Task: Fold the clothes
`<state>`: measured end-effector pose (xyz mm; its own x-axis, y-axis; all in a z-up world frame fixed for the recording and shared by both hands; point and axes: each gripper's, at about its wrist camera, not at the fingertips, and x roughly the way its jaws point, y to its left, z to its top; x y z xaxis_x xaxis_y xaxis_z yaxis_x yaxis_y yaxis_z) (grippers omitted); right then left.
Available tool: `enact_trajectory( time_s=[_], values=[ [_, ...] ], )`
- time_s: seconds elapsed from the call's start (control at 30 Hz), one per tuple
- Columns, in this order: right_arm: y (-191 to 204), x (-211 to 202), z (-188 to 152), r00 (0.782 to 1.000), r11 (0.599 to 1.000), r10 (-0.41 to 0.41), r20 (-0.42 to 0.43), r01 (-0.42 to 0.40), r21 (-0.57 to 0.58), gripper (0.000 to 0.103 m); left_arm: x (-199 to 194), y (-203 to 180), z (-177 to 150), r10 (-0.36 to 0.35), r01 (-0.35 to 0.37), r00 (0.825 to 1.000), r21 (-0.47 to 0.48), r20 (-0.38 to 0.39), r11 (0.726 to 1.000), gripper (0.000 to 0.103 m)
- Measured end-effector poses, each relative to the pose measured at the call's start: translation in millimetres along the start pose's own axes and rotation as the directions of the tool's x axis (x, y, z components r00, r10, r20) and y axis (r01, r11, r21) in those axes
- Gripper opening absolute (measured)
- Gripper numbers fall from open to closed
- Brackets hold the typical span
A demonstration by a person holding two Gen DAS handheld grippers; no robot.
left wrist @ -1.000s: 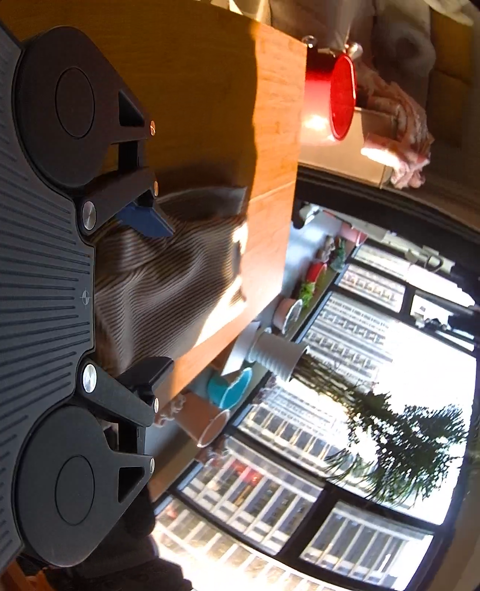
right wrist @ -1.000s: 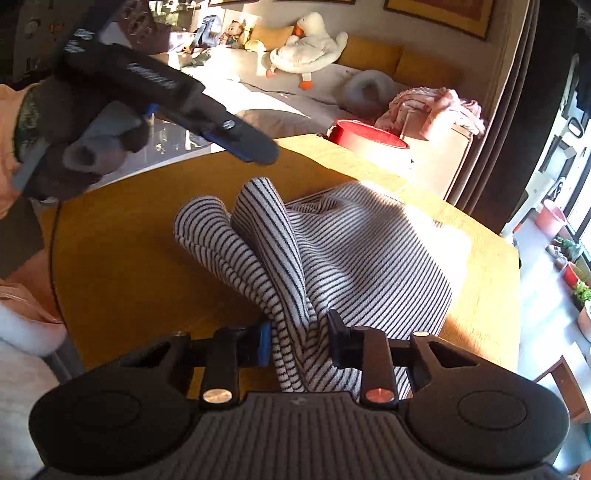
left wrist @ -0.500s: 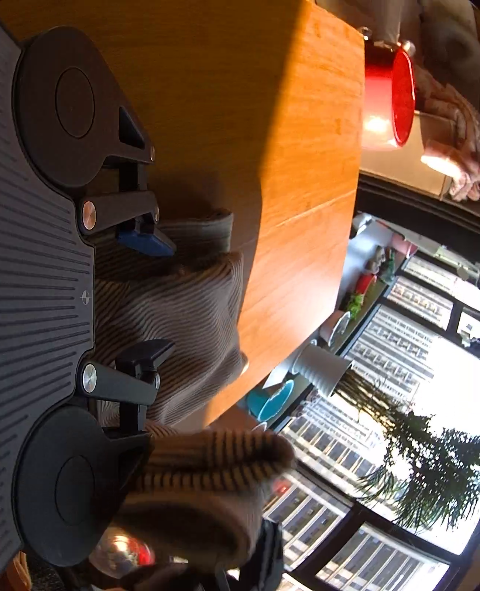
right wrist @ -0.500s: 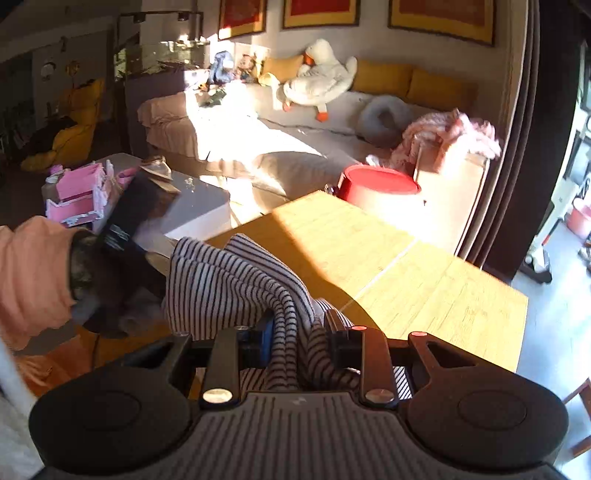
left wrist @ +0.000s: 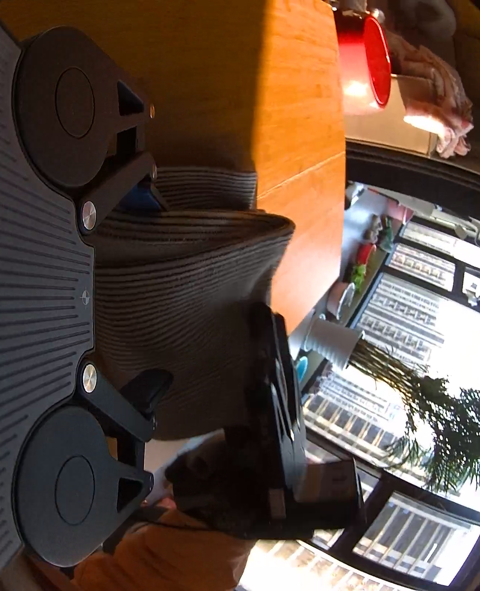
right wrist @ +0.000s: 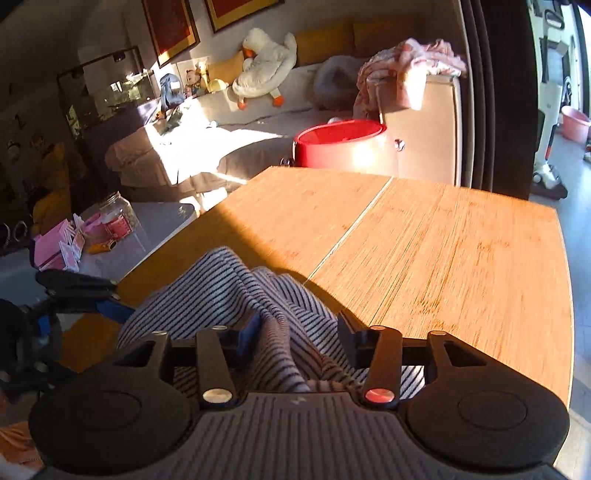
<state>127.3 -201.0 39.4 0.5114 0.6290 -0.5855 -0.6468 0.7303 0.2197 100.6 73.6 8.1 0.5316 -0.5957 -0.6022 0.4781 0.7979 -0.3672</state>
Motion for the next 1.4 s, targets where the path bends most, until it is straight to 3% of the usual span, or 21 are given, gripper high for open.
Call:
enact_trajectory(
  time_s=[0.13,0.27,0.33,0.4,0.53,0.7,0.87,1.03,1.1,1.2,1.23,1.27,1.3,1.4],
  values=[
    [6.6,-50.5,-10.3,0.983,0.996,-0.088,0.162,0.087,0.015,0.064,6.9,6.5,-0.5,0.008,-0.008,1.000,-0.068,-0.001,0.998,0.077],
    [7.4,-84.9,-51.6,0.967,0.988,-0.142,0.211,0.127,0.086,0.064,6.3,6.0,-1.1,0.022,-0.022,1.000,-0.072,-0.003,0.997,0.076],
    [6.5,-88.7,-69.1,0.966,0.984,-0.140,0.215,0.112,0.140,0.059,5.9,6.0,-1.2,0.024,-0.025,1.000,-0.074,-0.004,0.997,0.076],
    [5.6,-89.5,-81.0,0.968,0.979,-0.124,0.217,0.085,0.183,0.033,5.5,5.5,-1.0,0.028,-0.028,1.000,-0.078,-0.008,0.997,0.076],
    [15.1,-82.2,-67.0,0.963,0.985,-0.125,0.239,0.092,0.145,0.027,2.8,5.4,-0.7,0.037,-0.038,0.999,-0.094,-0.011,0.995,0.075],
    [-8.4,-27.7,-58.1,0.962,0.952,-0.256,0.091,0.234,0.195,0.028,-5.1,9.0,-1.6,0.033,-0.030,0.999,-0.131,0.022,0.991,0.078],
    [-21.3,-23.3,-70.5,0.954,0.931,-0.280,0.110,0.243,0.273,0.040,-23.1,0.5,-2.6,0.041,-0.037,0.997,-0.058,0.070,0.998,0.076],
    [-8.5,-53.5,-81.4,0.939,0.931,-0.284,0.196,0.221,0.289,0.047,-21.8,13.7,-13.9,0.026,-0.021,0.998,-0.083,0.053,0.996,0.074],
    [0.5,-64.9,-85.9,0.939,0.943,-0.251,0.236,0.182,0.277,0.054,-17.3,16.7,-14.5,0.017,-0.013,0.999,-0.094,0.043,0.995,0.064],
    [7.6,-58.1,-86.6,0.947,0.954,-0.228,0.225,0.171,0.247,0.062,-12.3,15.7,-7.2,0.013,-0.006,0.998,-0.110,0.063,0.994,0.056],
    [7.9,-53.3,-86.1,0.949,0.954,-0.228,0.216,0.173,0.247,0.061,-12.5,14.6,-4.8,0.012,-0.004,0.998,-0.119,0.068,0.993,0.052],
    [8.4,-52.2,-81.3,0.951,0.955,-0.215,0.220,0.159,0.250,0.037,-15.5,12.9,-1.1,0.007,0.003,0.997,-0.124,0.081,0.992,0.046],
    [8.9,-51.4,-76.2,0.953,0.957,-0.202,0.225,0.143,0.253,0.022,-20.0,11.2,3.3,0.002,0.010,0.995,-0.123,0.098,0.992,0.044],
    [5.5,-62.4,-48.6,0.938,0.961,-0.174,0.298,0.096,0.259,0.016,-27.1,11.1,20.0,0.031,-0.015,0.989,-0.109,0.145,0.994,0.037]
  ],
)
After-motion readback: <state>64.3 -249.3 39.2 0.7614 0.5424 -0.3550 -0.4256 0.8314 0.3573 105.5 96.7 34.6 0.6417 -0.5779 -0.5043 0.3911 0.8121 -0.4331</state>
